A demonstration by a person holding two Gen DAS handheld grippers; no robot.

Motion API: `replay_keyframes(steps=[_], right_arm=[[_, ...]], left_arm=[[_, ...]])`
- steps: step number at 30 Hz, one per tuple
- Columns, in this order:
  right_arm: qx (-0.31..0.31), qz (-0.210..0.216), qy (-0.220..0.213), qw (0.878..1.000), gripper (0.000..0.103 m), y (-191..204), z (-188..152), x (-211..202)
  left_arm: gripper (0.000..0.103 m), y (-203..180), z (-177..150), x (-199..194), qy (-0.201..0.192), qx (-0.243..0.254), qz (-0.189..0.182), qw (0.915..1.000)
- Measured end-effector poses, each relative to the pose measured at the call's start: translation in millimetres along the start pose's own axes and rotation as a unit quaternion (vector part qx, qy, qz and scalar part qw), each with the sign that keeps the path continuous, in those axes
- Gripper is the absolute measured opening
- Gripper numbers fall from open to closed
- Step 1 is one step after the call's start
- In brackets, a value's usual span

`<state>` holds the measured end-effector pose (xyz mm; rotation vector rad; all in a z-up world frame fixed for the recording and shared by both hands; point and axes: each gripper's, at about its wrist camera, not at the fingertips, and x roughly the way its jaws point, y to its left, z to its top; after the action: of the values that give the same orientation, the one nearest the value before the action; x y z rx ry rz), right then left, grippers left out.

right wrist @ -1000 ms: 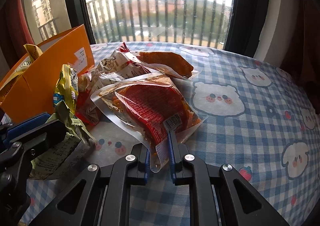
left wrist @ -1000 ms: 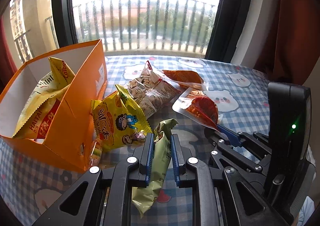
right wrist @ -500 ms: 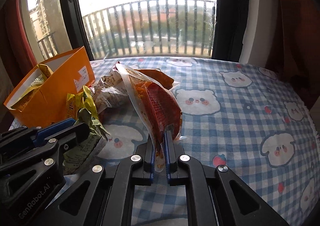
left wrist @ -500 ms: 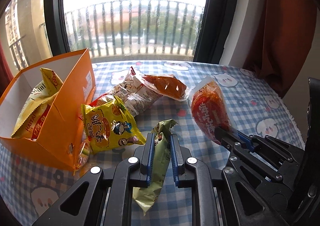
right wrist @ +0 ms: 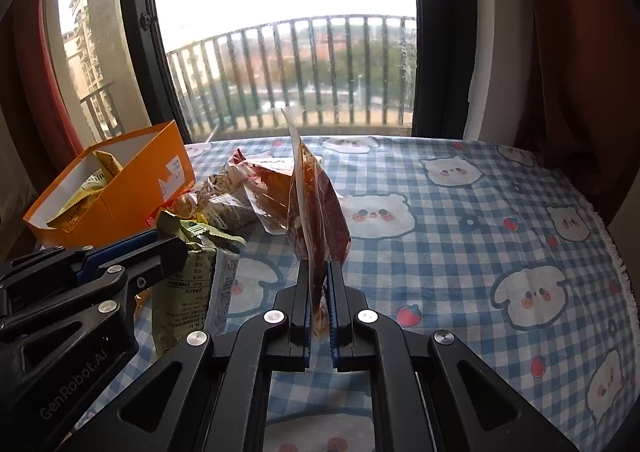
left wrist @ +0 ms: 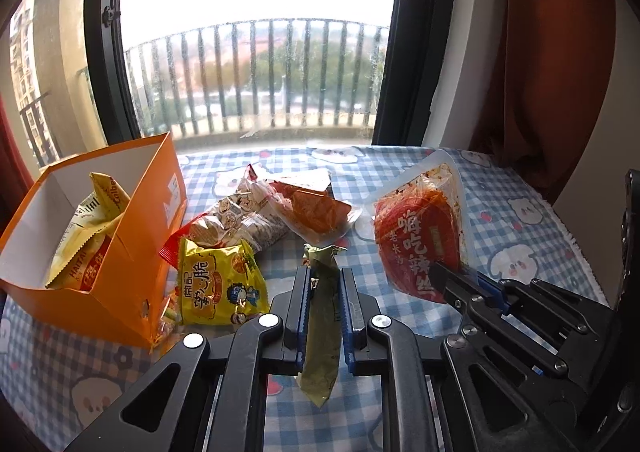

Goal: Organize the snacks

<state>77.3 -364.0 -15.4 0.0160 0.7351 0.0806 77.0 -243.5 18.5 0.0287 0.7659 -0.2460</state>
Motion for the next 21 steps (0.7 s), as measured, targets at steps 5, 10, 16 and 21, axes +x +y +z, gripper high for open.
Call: replay_keyframes(steps=[5, 10, 16, 21], right_arm=[[-0.007, 0.002, -0.014, 1.0, 0.008, 5.7, 6.6, -11.0], [-0.01, 0.006, -0.022, 1.0, 0.008, 12.6, 10.9, -15.4], [0.001, -0.006, -0.012, 1.0, 0.008, 5.1, 5.7, -8.1], [0.017, -0.03, -0.005, 0.999, 0.008, -14.5, -1.7, -7.2]], left_arm=[[0.005, 1.7, 8.2, -13.5, -0.017, -0.001, 0.005, 0.9998], [0.005, 9.3, 10.7, -14.8, -0.017, -0.004, 0.01, 0.9998], [0.06, 13.7, 0.0, -7.7, -0.015, 0.0, 0.014, 0.9998], [0.09, 3.4, -6.2, 5.7, 0.001, 0.007, 0.004, 1.0]])
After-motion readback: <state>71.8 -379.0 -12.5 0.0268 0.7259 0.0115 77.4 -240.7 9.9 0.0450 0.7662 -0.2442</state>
